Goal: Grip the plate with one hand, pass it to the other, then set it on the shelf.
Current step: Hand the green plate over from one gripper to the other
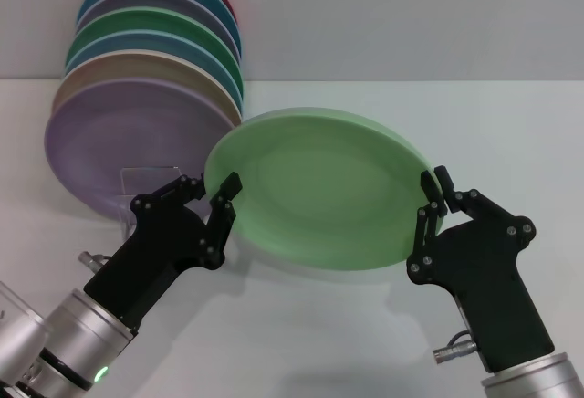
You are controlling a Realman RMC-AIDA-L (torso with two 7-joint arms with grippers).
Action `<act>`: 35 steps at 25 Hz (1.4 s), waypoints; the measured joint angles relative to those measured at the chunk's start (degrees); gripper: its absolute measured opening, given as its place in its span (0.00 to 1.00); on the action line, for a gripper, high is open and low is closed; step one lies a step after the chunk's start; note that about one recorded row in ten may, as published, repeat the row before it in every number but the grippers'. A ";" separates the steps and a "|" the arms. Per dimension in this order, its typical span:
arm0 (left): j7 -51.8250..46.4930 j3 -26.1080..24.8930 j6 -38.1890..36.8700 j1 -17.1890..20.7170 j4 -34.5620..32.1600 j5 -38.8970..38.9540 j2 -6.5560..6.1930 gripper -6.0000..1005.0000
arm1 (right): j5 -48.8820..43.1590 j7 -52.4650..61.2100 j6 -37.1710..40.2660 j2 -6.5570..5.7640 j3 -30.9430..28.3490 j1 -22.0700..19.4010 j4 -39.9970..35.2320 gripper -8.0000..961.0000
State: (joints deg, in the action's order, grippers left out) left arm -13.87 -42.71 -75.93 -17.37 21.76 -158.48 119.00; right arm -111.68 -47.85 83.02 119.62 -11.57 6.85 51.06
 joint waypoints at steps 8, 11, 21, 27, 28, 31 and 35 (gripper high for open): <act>0.23 -0.01 0.00 0.10 -0.03 0.00 -0.08 0.17 | 0.32 0.00 0.29 0.07 0.24 -0.07 -0.16 0.03; 0.30 -0.01 0.00 0.05 0.00 0.01 -0.08 0.17 | 0.60 -0.29 0.32 0.10 0.50 -0.22 -0.04 0.03; 0.34 -0.06 0.00 -0.46 -0.01 0.01 -0.08 0.14 | 0.86 -2.17 1.08 0.26 1.03 -1.94 1.06 0.03; 0.34 -0.10 0.00 -0.47 -0.14 0.01 -0.10 0.13 | 0.86 -2.96 1.10 0.26 1.03 -2.69 1.63 0.04; 0.34 -0.10 0.00 -0.47 -0.14 0.01 -0.10 0.13 | 0.86 -2.98 1.10 0.26 1.03 -2.84 1.67 0.04; 0.34 -0.09 0.00 -0.48 -0.15 0.01 -0.09 0.12 | 0.86 -3.01 1.09 0.26 1.03 -2.95 1.70 0.05; 0.34 -0.09 0.00 -0.48 -0.23 -0.15 -0.14 0.11 | 0.86 -3.03 1.09 0.26 1.03 -2.98 1.70 0.05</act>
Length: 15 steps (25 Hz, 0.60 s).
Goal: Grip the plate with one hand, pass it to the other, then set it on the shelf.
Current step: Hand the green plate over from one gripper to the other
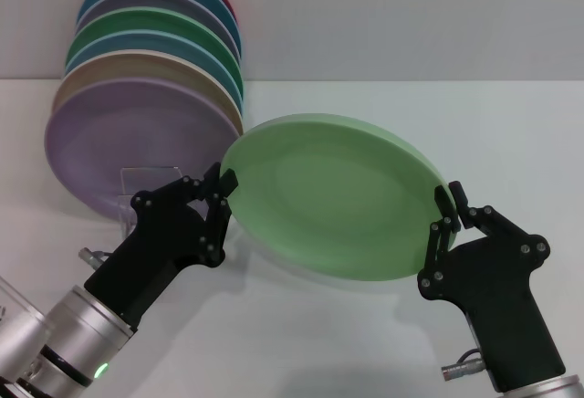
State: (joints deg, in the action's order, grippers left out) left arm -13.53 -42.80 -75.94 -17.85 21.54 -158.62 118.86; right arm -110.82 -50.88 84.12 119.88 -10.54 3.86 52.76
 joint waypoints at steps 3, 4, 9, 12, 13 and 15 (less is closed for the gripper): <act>0.00 0.06 0.00 0.00 -0.01 -0.26 -0.02 0.11 | 0.00 -0.01 0.00 0.00 0.00 0.00 -0.01 0.06; 0.00 0.13 0.00 0.00 -0.01 -0.29 -0.02 0.10 | 0.00 -0.01 0.00 0.00 0.01 0.02 -0.01 0.06; 0.00 0.36 0.01 -0.04 -0.02 -0.16 -0.05 0.05 | 0.01 -0.01 0.06 -0.01 0.18 0.11 -0.03 0.07; 0.00 0.22 0.18 -0.09 -0.02 -0.15 -0.07 0.04 | 0.02 -0.01 0.08 -0.01 0.37 0.23 -0.03 0.07; 0.00 0.22 0.18 -0.09 -0.02 -0.15 -0.07 0.04 | 0.02 -0.01 0.08 -0.01 0.37 0.23 -0.03 0.07; 0.00 0.13 0.39 -0.14 -0.02 -0.17 -0.06 0.03 | 0.02 -0.01 0.08 -0.01 0.41 0.30 -0.07 0.08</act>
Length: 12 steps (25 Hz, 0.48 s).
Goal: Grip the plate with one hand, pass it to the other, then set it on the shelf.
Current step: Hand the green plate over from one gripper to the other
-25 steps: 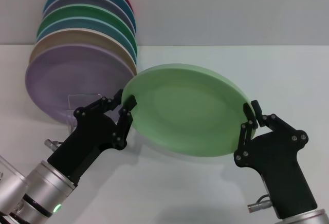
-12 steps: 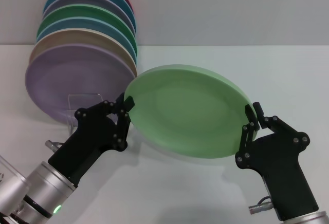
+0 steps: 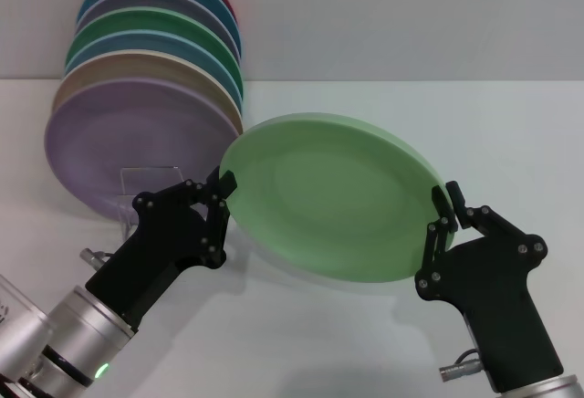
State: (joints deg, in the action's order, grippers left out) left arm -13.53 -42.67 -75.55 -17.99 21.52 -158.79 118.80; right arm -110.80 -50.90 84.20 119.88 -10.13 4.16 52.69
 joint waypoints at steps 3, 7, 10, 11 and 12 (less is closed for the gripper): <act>0.01 -0.07 0.18 -0.03 -0.04 0.04 0.02 0.03 | 0.00 0.00 -0.04 0.00 0.07 0.10 -0.11 0.08; 0.24 -0.13 0.22 0.12 -0.07 0.13 0.05 0.04 | 0.15 0.26 -0.08 -0.03 0.17 0.23 -0.36 0.09; 0.85 -0.19 0.21 0.32 -0.06 0.08 0.06 0.04 | 0.26 0.31 -0.09 -0.05 0.22 0.27 -0.39 0.09; 1.10 -0.26 0.21 0.41 -0.06 0.07 0.06 0.04 | 0.26 0.36 -0.11 -0.07 0.23 0.32 -0.40 0.10; 1.37 -0.41 0.20 0.54 -0.02 0.07 0.06 0.04 | 0.28 0.40 -0.10 -0.10 0.23 0.36 -0.42 0.10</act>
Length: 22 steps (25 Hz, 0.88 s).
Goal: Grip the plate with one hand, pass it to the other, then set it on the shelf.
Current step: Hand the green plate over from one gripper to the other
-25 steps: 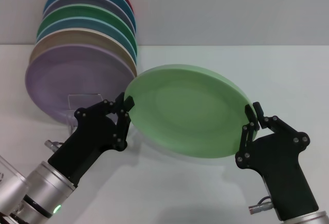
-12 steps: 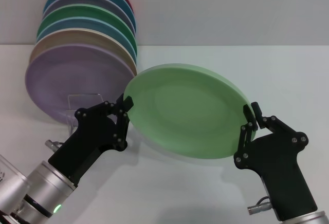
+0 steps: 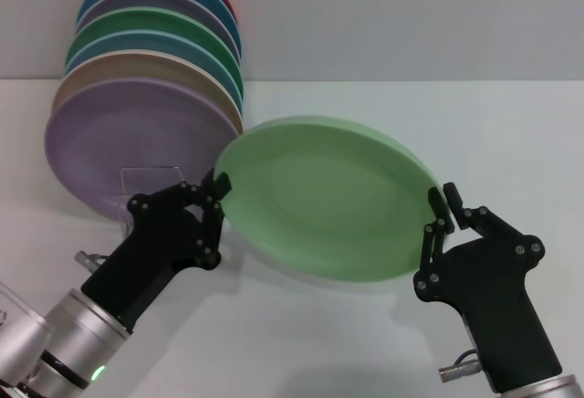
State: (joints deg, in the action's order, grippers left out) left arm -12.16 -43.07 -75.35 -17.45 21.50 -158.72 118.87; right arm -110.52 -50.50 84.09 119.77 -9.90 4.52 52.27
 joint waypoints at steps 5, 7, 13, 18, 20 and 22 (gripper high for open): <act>-0.02 -1.06 -0.20 0.53 0.15 0.11 -0.11 0.05 | 0.05 0.66 0.50 -0.23 -0.01 0.16 -0.06 0.11; -0.12 -1.15 -0.41 0.60 0.03 0.16 -0.15 0.05 | 0.01 1.18 0.90 -0.28 -0.01 0.16 -0.11 0.11; -0.23 -2.51 -1.08 1.46 -0.05 0.25 -0.26 0.06 | -0.25 5.54 9.36 -0.56 3.94 0.97 -1.69 0.28; -0.93 -4.47 -5.69 3.47 -0.05 0.26 -0.68 0.06 | -0.31 5.84 13.77 -0.59 9.15 2.65 -3.21 0.31; -1.34 -6.10 -9.21 4.52 -0.09 0.10 -0.89 0.06 | -0.26 6.13 13.15 -0.50 10.02 3.48 -4.07 0.32; -1.61 -7.46 -10.68 4.83 -0.12 -0.04 -0.98 0.07 | -0.05 6.57 11.92 -0.40 10.39 4.16 -4.83 0.32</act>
State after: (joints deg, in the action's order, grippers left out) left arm -13.78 -50.53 -86.03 -12.62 21.38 -158.76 117.88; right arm -110.57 -43.93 96.02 119.38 0.48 8.68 47.44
